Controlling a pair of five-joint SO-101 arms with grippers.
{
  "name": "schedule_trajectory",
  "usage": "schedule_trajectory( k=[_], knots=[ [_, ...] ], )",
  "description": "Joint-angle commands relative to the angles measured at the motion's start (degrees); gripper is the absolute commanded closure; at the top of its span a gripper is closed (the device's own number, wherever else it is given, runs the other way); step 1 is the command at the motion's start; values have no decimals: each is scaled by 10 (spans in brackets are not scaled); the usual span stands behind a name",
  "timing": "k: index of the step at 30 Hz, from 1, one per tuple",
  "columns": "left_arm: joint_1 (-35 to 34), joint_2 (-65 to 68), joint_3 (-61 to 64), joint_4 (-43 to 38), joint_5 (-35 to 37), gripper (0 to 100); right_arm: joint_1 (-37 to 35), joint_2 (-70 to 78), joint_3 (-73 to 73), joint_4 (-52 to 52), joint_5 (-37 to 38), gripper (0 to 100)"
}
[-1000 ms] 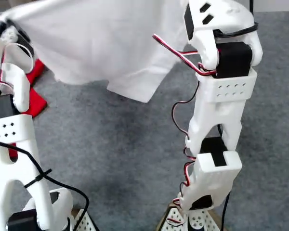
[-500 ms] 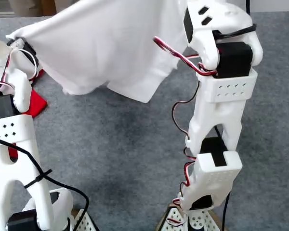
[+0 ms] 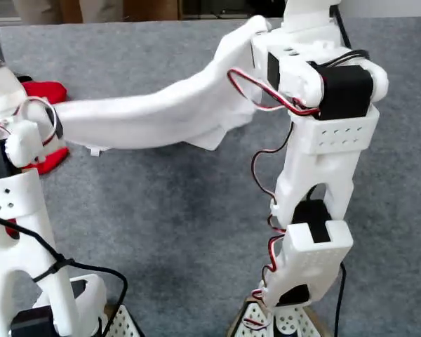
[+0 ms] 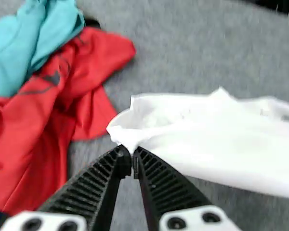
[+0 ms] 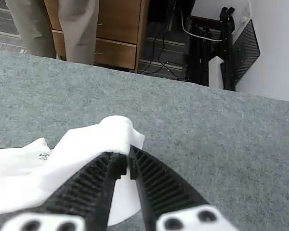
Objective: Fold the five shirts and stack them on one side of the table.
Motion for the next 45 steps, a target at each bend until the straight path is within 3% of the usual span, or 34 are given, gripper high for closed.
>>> schedule_trajectory(
  k=[1, 5, 9, 24, 32, 45],
  knots=[
    [6, -4, -48, 64, -25, 980, 7, -13, -9, 11, 5, 993],
    [6, -2, -45, 119, -57, 980, -5, -22, 41, 12, 5, 993],
    [6, -1, -32, 164, -80, 981, -28, -82, 183, 12, 2, 993],
    [7, -7, 230, 164, -80, 981, -111, -404, 751, 10, -58, 993],
    [4, -4, 309, 164, -80, 981, -118, -488, 926, 10, -57, 993],
    [-6, -7, 318, 164, -105, 981, -289, -531, 1079, 9, -59, 993]
  ],
)
